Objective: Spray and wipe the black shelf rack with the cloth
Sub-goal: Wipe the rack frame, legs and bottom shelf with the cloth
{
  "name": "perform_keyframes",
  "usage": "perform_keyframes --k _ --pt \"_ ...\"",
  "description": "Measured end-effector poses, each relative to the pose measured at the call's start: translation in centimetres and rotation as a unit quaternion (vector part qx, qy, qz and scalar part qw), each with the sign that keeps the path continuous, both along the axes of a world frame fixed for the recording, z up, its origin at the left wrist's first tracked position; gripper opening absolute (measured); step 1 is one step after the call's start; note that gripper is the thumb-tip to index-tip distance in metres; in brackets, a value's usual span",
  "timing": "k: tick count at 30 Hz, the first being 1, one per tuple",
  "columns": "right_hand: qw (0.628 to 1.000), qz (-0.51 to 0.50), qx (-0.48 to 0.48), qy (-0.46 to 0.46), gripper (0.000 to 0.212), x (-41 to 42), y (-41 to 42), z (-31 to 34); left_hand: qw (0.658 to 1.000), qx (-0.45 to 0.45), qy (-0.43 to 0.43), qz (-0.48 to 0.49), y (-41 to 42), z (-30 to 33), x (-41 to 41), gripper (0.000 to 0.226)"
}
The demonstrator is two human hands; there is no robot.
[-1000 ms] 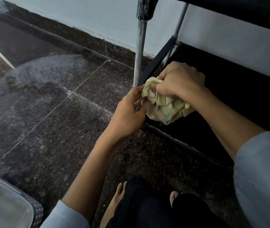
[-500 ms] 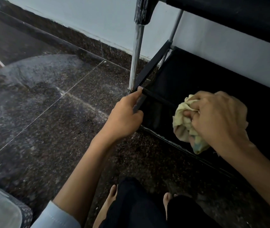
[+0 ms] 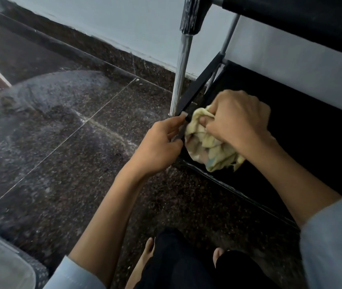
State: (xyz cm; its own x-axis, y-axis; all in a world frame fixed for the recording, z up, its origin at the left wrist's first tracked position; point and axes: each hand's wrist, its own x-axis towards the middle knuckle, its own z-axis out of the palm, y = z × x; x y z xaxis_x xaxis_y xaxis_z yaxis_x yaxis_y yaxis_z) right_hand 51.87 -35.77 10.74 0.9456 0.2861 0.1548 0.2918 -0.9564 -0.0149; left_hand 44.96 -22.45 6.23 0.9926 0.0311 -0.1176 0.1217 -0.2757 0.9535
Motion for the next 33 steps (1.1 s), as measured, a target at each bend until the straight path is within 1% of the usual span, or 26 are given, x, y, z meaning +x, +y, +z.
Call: perform_keyframes --k 3,5,8,10,12,15,18,20,22,24,26,29,30,32,33 --pt "1.000 -0.020 -0.015 0.009 0.035 -1.0 -1.8 0.1 1.000 0.000 -0.002 0.000 0.0 -0.1 0.1 0.063" --pt "1.000 -0.026 -0.006 0.012 0.032 -1.2 -2.2 0.4 1.000 -0.005 -0.007 -0.003 0.0 -0.1 0.1 0.063" --pt "0.999 -0.016 0.032 -0.039 0.028 -0.5 -0.6 0.3 1.000 -0.018 -0.014 -0.005 -0.2 -0.2 0.1 0.061" --pt "0.997 0.008 0.032 -0.067 0.028 0.0 1.1 -0.1 0.999 -0.031 -0.019 -0.008 -0.2 -0.4 0.0 0.056" --pt "0.999 0.009 0.021 -0.043 0.028 0.8 1.8 -0.4 0.999 -0.036 -0.025 -0.008 -0.2 -0.6 0.0 0.056" --pt "0.998 -0.025 0.049 0.038 0.027 1.9 1.5 -0.2 0.999 -0.042 -0.028 0.001 -0.1 -0.7 0.0 0.057" --pt "0.997 -0.034 0.035 0.063 0.025 1.8 0.8 0.4 0.999 -0.040 -0.026 0.005 -0.3 -0.7 0.0 0.059" --pt "0.999 -0.030 -0.002 0.042 0.024 0.9 -0.5 0.7 0.999 -0.039 -0.020 0.013 -0.3 -0.6 -0.2 0.061" --pt "0.999 -0.025 -0.040 0.001 0.021 -0.2 -2.6 0.6 0.999 -0.040 -0.019 0.014 -0.2 -0.6 -0.2 0.062" --pt "0.998 -0.035 -0.052 -0.013 0.021 -1.3 -4.6 0.4 0.999 -0.039 -0.022 0.012 -0.2 -0.6 -0.1 0.061" --pt "0.998 -0.039 -0.036 -0.017 0.025 -1.9 -5.5 0.4 0.999 -0.044 -0.025 0.010 -0.2 -0.6 -0.1 0.061" --pt "0.997 -0.018 0.036 -0.073 0.027 -1.4 -3.1 0.8 0.998 -0.049 -0.030 0.009 -0.4 -0.4 -0.3 0.059" --pt "0.995 0.002 0.056 -0.085 0.028 -1.3 -1.5 0.7 0.998 -0.050 -0.034 0.010 -0.4 -0.4 -0.4 0.053" --pt "0.992 0.066 0.061 -0.090 0.026 -1.0 1.0 -0.5 0.998 -0.051 -0.037 0.015 -0.2 -0.6 -0.4 0.036" --pt "0.991 0.083 0.065 -0.087 0.026 -0.9 1.5 -1.3 0.998 -0.048 -0.032 0.016 -0.1 -0.6 -0.5 0.033"
